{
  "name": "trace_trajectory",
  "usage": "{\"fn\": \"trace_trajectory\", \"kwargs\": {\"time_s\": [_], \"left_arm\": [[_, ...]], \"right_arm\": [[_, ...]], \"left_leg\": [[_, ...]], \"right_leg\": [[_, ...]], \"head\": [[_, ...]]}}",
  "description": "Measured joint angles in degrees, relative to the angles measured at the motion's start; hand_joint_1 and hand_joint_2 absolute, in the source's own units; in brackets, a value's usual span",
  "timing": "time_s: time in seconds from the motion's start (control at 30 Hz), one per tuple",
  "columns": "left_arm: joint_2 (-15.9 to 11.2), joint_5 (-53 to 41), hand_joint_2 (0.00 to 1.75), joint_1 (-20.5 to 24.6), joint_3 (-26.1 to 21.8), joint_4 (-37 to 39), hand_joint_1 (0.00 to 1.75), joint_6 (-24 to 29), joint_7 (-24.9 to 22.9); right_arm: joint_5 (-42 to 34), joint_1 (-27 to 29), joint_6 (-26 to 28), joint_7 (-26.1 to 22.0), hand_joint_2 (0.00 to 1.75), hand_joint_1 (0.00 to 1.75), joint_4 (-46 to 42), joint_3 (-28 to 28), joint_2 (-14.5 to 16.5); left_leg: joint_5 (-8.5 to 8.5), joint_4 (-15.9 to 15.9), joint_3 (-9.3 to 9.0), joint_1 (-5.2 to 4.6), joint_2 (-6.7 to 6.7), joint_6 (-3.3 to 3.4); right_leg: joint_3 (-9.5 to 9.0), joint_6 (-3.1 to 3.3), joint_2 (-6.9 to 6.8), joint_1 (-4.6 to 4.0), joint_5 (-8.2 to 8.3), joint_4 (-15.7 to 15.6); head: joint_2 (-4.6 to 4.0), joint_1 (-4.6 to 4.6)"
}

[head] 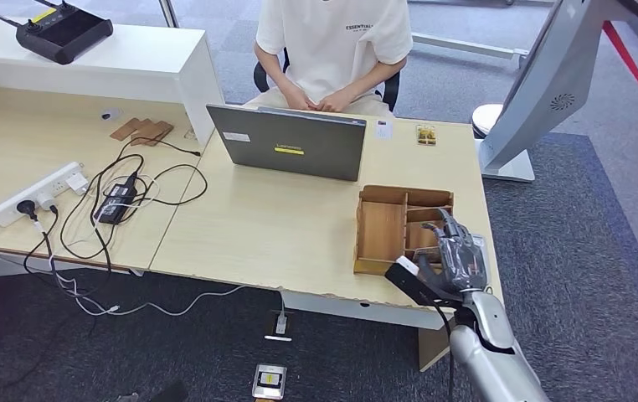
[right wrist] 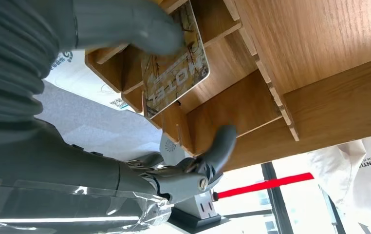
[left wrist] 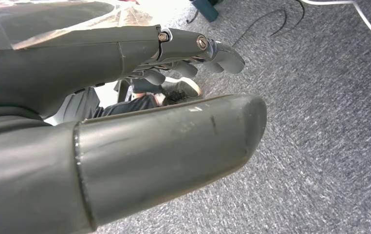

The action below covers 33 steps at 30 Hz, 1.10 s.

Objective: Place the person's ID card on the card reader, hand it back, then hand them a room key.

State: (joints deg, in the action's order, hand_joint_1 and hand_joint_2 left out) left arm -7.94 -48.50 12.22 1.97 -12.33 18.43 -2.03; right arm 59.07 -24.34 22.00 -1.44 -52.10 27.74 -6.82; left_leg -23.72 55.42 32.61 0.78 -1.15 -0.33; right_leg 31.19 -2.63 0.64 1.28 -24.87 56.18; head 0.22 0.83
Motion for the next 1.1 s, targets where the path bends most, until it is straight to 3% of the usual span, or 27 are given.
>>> {"fn": "trace_trajectory", "kwargs": {"time_s": [0.8,0.83,0.97,1.03,1.1], "left_arm": [[0.1,0.0,0.00,0.0,0.0,0.0,0.00,0.0,0.0],[0.1,0.0,0.00,0.1,0.0,0.0,0.00,0.0,0.0],[0.1,-0.1,0.00,0.1,0.0,0.0,0.00,0.0,-0.2],[0.1,0.0,0.00,0.1,0.0,0.0,0.00,0.0,-0.2],[0.1,0.0,0.00,0.1,0.0,0.0,0.00,0.0,-0.2]], "right_arm": [[0.1,-0.2,0.8,-0.8,1.75,0.00,1.0,-0.5,-0.1],[0.1,-0.2,0.5,-0.8,1.75,0.06,1.1,-0.5,-0.1],[0.3,-0.3,-1.3,-0.9,1.75,1.64,1.1,-0.5,-0.5],[0.3,-0.3,-2.9,-0.9,1.75,1.71,1.0,-0.5,-0.8],[0.3,-0.3,-4.6,-0.9,1.75,1.67,0.7,-0.5,-1.2]], "left_leg": [[-0.01,0.0,-0.01,0.00,0.00,0.00],[-0.01,0.0,-0.01,0.00,0.01,-0.01],[-0.01,0.0,-0.01,0.00,0.01,-0.01],[-0.01,0.0,-0.01,0.00,0.01,-0.01],[-0.01,0.0,0.00,0.00,0.01,0.00]], "right_leg": [[0.00,0.01,0.00,0.00,0.00,0.0],[0.00,0.01,0.00,0.00,-0.01,0.0],[0.00,0.01,0.00,0.00,-0.01,0.0],[0.00,0.01,0.00,0.00,-0.01,0.0],[-0.01,0.01,0.00,0.00,0.00,0.0]], "head": [[0.00,0.01],[0.00,0.01],[0.00,0.00],[0.00,0.00],[0.00,0.00]]}}
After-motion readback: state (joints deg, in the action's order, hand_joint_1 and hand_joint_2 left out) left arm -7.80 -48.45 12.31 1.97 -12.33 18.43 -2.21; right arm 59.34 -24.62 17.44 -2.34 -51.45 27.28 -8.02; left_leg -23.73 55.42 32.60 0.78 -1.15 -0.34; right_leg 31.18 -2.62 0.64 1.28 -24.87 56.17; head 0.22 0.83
